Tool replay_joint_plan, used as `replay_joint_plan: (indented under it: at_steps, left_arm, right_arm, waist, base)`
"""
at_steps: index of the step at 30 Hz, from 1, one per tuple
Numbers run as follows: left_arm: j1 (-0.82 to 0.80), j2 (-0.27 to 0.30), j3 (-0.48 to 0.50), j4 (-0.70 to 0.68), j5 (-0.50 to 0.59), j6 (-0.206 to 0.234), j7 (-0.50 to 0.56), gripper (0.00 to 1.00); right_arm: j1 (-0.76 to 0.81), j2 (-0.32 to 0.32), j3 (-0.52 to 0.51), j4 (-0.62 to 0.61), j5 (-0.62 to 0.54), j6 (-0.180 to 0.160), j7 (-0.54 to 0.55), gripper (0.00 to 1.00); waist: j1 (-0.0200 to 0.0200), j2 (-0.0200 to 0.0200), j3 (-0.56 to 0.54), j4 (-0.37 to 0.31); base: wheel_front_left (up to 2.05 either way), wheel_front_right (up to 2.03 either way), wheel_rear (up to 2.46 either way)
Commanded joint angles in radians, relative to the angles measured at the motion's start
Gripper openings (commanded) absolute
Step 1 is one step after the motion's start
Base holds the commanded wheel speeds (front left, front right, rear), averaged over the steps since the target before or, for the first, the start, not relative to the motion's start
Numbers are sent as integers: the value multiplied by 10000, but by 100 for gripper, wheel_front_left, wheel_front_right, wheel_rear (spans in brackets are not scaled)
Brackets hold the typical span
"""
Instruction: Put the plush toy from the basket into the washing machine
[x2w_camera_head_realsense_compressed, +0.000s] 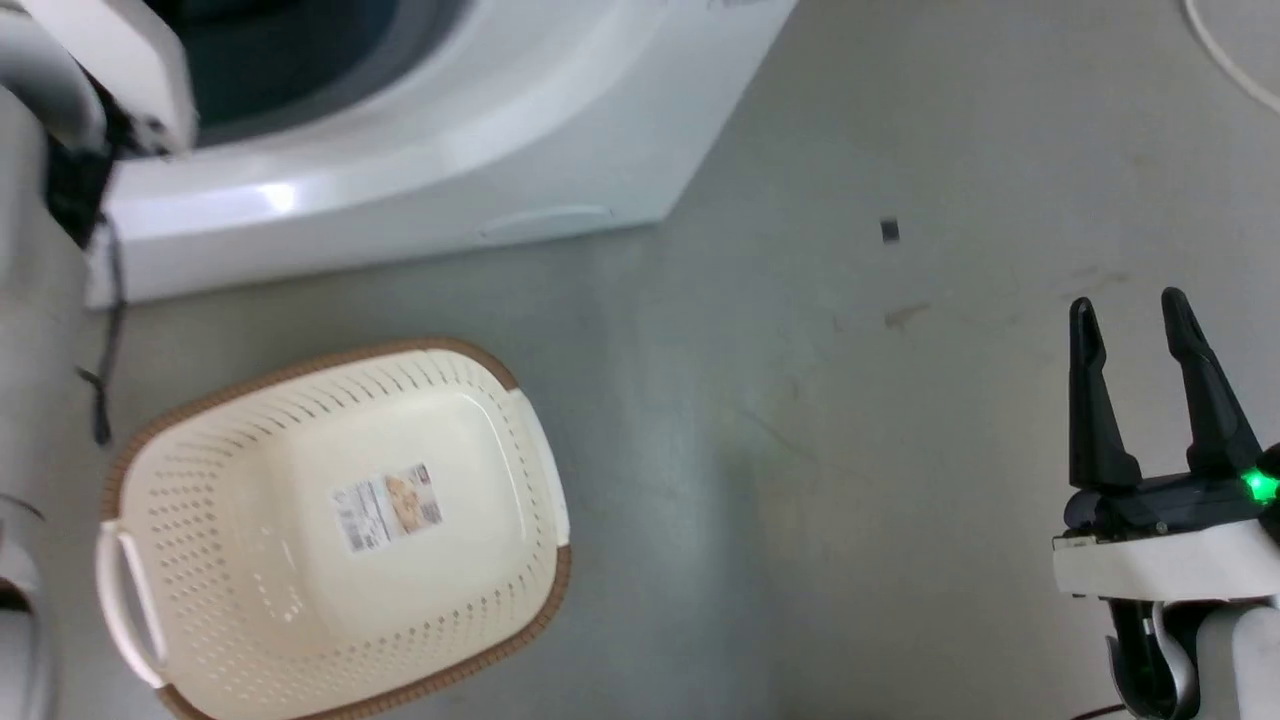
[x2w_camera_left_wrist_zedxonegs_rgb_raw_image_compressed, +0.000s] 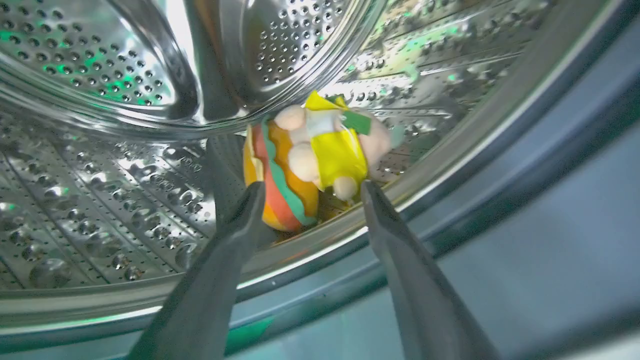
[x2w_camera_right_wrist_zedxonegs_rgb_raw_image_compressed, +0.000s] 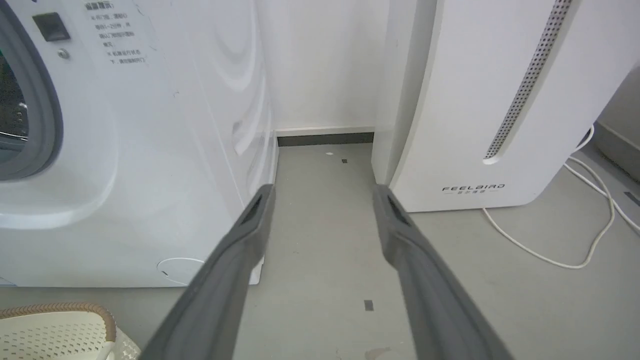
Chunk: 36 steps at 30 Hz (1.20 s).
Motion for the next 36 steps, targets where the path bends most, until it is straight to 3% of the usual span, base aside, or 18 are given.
replay_joint_plan:
  at_steps: [1,6,10,16,17,24,36]
  left_arm:
    - [454,-141,-92,10,-184,-30,-343,100]
    - [1693,-673,102,-154,-767,20,-1352,100]
    - [2938,-1122,528,-954,-1231,332,-1806,100]
    - [5674,-1666,1581,-4176,-1359,1222,-1885,100]
    - [5674,-1666,1581,-4176,-1359,1222,-1885,100]
    - [9028,-2112,2206,-7123,-575,2198,-1888,100]
    - [11849,-2831,2670,-8404,98,2385,-1889,100]
  right_arm:
    - [133,5,-68,49,-122,-9,-46,100]
    - [420,5,-217,78,-363,-9,-46,100]
    - [686,5,-332,-29,-491,-9,-46,100]
    - [1089,5,-364,-206,-665,-9,-46,100]
    - [1089,5,-364,-206,-665,-9,-46,100]
    - [1452,5,-296,-272,-742,-9,-46,100]
    - [2092,5,107,37,-697,-9,-46,100]
  waist:
    - [-1,0,-1062,446]
    - [-1,0,-2269,899]
    - [-1,0,-3078,1285]
    - [-1,0,-3992,1785]
    - [-1,0,-3992,1785]
    - [-1,0,-4640,2086]
    - [-1,0,-5325,2170]
  base:
    - [0,0,0]
    - [0,0,0]
    - [0,0,0]
    - [0,0,0]
    - [0,0,0]
    - [0,0,0]
    - [0,0,0]
